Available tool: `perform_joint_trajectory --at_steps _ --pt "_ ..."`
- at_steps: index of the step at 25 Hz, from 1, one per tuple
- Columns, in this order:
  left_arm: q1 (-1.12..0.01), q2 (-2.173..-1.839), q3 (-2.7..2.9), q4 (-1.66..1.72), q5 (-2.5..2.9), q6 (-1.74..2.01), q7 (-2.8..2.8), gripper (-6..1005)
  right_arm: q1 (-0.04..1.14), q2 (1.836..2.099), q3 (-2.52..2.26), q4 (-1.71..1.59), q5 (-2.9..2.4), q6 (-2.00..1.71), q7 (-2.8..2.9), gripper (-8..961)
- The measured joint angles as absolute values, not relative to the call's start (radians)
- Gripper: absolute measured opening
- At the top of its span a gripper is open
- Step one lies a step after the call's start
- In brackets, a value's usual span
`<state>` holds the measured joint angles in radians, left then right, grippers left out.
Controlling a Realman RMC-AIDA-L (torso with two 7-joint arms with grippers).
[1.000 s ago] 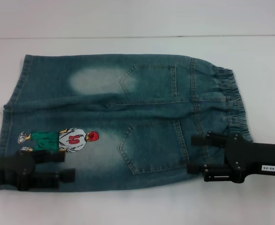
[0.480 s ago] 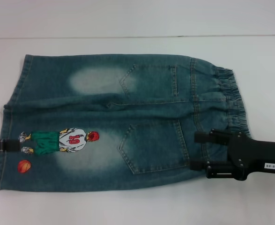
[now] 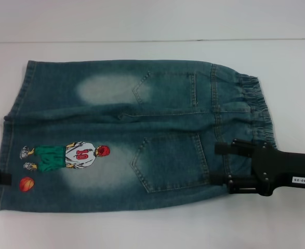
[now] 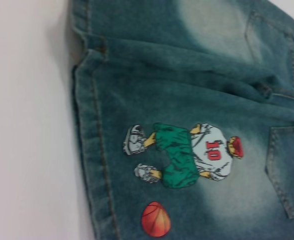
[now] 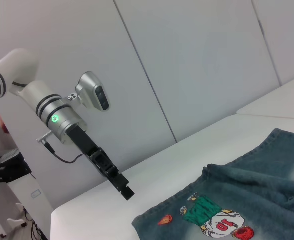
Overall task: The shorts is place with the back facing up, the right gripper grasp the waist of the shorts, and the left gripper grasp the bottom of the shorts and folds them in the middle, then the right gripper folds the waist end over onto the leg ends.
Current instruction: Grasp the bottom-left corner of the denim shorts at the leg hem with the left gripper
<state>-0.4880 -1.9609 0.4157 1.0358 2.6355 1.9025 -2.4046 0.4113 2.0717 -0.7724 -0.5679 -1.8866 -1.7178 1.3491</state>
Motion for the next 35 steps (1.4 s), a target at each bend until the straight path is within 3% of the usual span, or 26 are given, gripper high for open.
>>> perform_joint_trajectory --at_steps 35 --pt "-0.505 -1.99 0.525 0.982 2.748 1.761 -2.467 934 0.414 2.072 -0.773 -0.56 -1.888 -1.708 1.335 882"
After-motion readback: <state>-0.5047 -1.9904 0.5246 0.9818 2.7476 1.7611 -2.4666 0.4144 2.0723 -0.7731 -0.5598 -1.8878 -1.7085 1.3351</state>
